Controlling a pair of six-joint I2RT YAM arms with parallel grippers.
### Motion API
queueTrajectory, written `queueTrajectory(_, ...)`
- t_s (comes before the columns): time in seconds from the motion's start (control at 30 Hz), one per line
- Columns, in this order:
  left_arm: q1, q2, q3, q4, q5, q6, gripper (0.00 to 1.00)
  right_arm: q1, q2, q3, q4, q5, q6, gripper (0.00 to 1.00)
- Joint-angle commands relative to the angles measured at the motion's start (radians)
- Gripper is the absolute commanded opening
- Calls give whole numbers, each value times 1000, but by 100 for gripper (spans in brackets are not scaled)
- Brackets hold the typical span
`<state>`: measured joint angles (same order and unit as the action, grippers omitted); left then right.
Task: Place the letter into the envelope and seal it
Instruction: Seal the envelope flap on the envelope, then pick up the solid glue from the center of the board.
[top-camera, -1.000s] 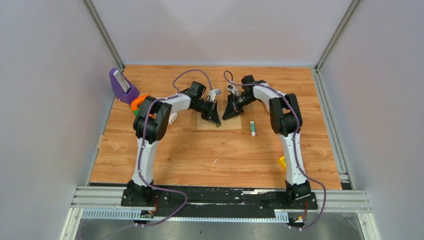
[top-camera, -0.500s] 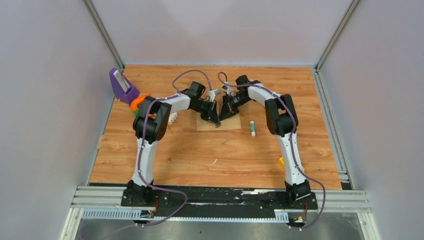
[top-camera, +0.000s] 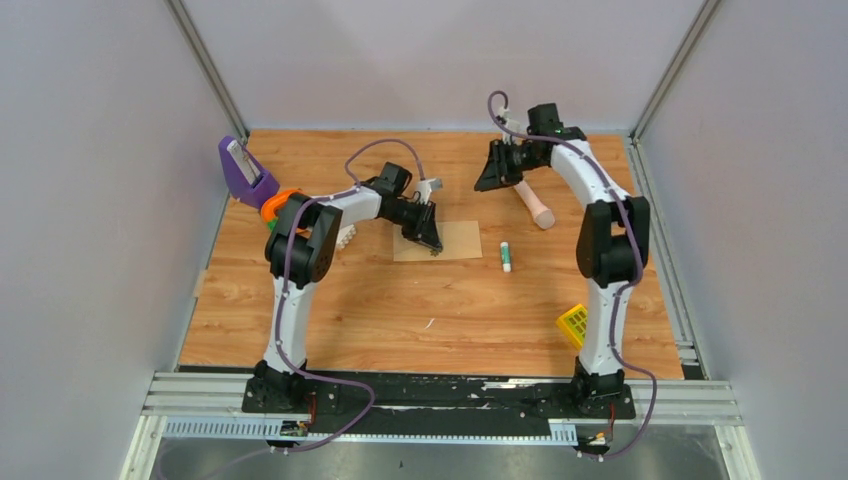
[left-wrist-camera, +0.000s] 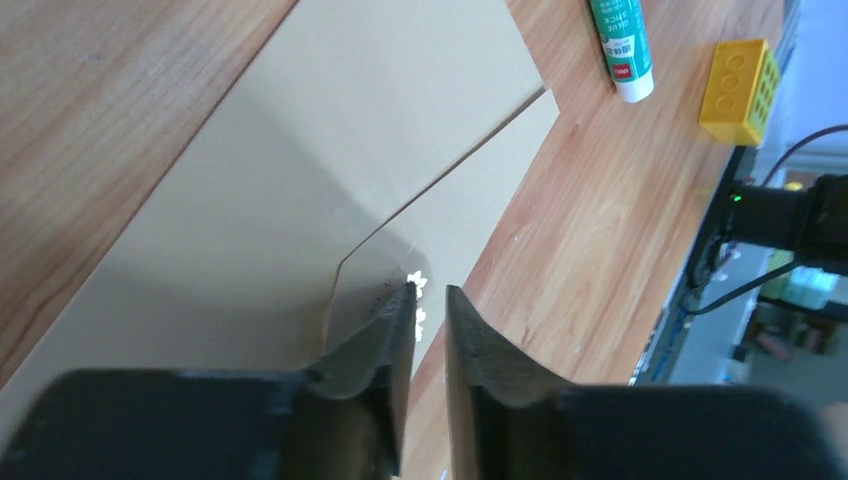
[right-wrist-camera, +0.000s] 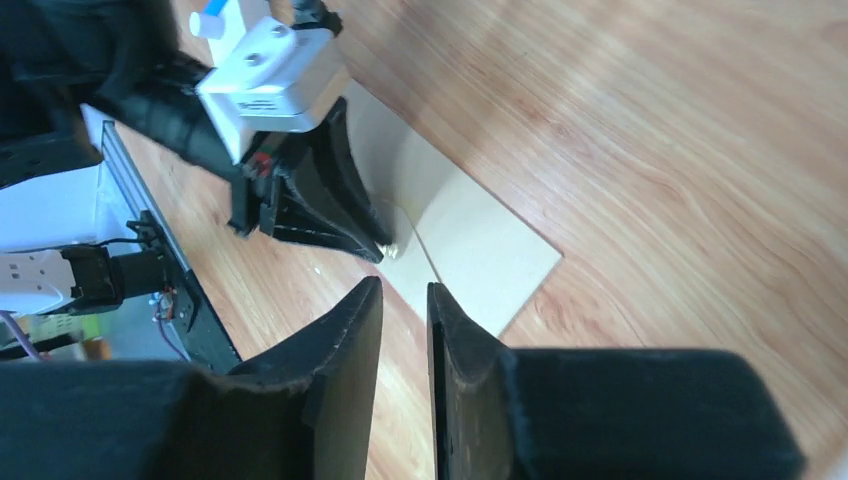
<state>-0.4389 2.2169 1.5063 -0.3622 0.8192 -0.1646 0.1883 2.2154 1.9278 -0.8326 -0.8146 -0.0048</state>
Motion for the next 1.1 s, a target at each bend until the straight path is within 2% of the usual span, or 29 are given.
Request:
queueTrajectory(0.0, -1, -58, 1, -32, -100, 66, 37, -27, -223, -83, 21, 35, -121, 30)
queueTrajectory(0.03, -1, -68, 10, -37, -102, 69, 50, -36, -260, -112, 26, 35, -138, 34)
queueTrajectory(0.07, -1, -87, 16, -41, -102, 81, 54, -44, -299, -136, 32, 37, -156, 36)
queueTrajectory(0.1, 0, -107, 32, -53, -104, 87, 64, -56, -333, -161, 39, 44, -171, 40)
queueTrajectory(0.2, 7, -153, 85, -93, -107, 130, 83, -76, -444, -217, 51, 75, -208, 47)
queueTrajectory(0.23, 10, -178, 117, -116, -105, 140, 92, -83, -484, -232, 56, 84, -219, 49)
queueTrajectory(0.33, 35, -231, 182, -156, -88, 162, 99, -95, -603, -289, 87, 119, -243, 55)
queueTrajectory(0.37, 41, -256, 216, -181, -75, 176, 100, -98, -646, -310, 104, 115, -246, 66)
queueTrajectory(0.4, 51, -268, 231, -192, -70, 196, 100, -107, -682, -327, 118, 111, -238, 84)
queueTrajectory(0.43, 54, -296, 256, -216, -62, 205, 100, -116, -712, -349, 137, 109, -209, 98)
queueTrajectory(0.47, 58, -311, 265, -230, -58, 224, 100, -126, -739, -375, 164, 114, -157, 100)
queueTrajectory(0.57, 65, -396, 269, -282, -54, 280, 100, -130, -764, -437, 165, 84, -171, 100)
queueTrajectory(0.67, 80, -469, 212, -328, -78, 324, 100, -129, -725, -429, 76, 82, -228, 97)
queueTrajectory(0.87, 153, -627, 74, -448, -175, 468, 100, -122, -519, -307, -210, 210, -345, 78)
queueTrajectory(1.07, 175, -833, -147, -384, -276, 520, 100, -119, -297, -155, -451, 240, -437, 70)
